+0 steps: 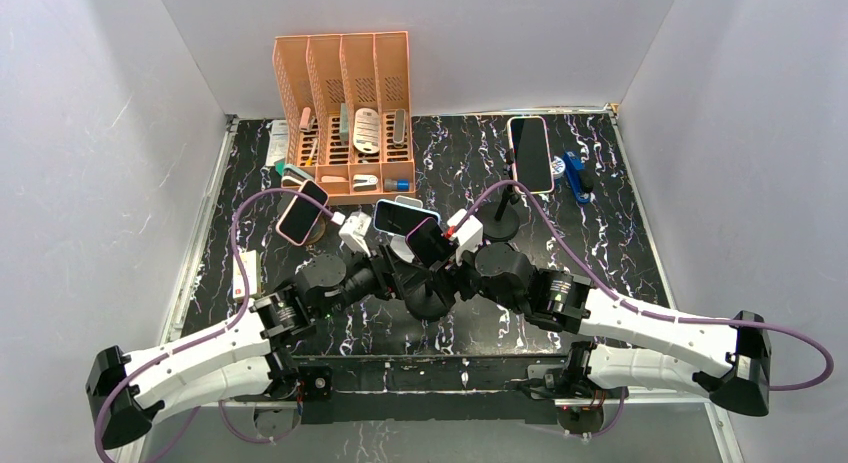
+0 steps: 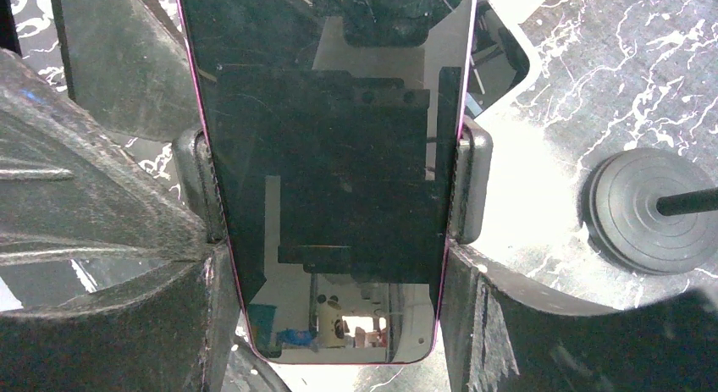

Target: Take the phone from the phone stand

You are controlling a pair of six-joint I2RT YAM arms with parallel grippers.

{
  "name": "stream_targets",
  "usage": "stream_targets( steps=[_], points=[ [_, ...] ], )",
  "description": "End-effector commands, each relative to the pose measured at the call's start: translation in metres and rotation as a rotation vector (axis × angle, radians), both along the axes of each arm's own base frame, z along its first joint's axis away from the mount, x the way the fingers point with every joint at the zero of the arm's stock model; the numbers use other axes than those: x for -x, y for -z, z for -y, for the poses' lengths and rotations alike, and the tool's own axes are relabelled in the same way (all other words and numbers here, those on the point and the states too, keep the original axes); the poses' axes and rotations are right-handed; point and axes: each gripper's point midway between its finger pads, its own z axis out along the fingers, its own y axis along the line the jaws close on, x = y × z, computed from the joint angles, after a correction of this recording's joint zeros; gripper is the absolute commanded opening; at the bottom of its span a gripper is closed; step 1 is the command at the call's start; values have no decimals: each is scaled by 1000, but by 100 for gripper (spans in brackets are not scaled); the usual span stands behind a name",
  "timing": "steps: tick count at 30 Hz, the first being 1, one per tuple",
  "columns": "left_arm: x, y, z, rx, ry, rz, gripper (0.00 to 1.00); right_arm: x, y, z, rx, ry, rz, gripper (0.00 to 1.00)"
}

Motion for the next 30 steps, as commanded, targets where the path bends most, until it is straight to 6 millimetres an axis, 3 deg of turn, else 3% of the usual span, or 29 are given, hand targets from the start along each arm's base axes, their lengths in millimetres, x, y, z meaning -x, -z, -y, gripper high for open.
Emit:
stream_targets(
  steps=[1, 16, 21, 26, 30],
  points=[
    [-1, -17, 9, 44, 26, 40, 62, 2, -12, -8, -50, -21, 4, 53],
    [0, -18, 15, 59, 49, 46, 21, 2, -13, -5, -58, -13, 8, 56],
    [-1, -18, 16, 70, 44, 42, 14, 3, -17, -4, -73, -17, 14, 80],
    [-1, -16, 18, 69, 44, 29, 10, -1, -19, -2, -79, 4, 30, 98],
    [-2, -13, 17, 63, 34, 18, 7, -5, -23, 1, -97, 26, 59, 99]
  ],
)
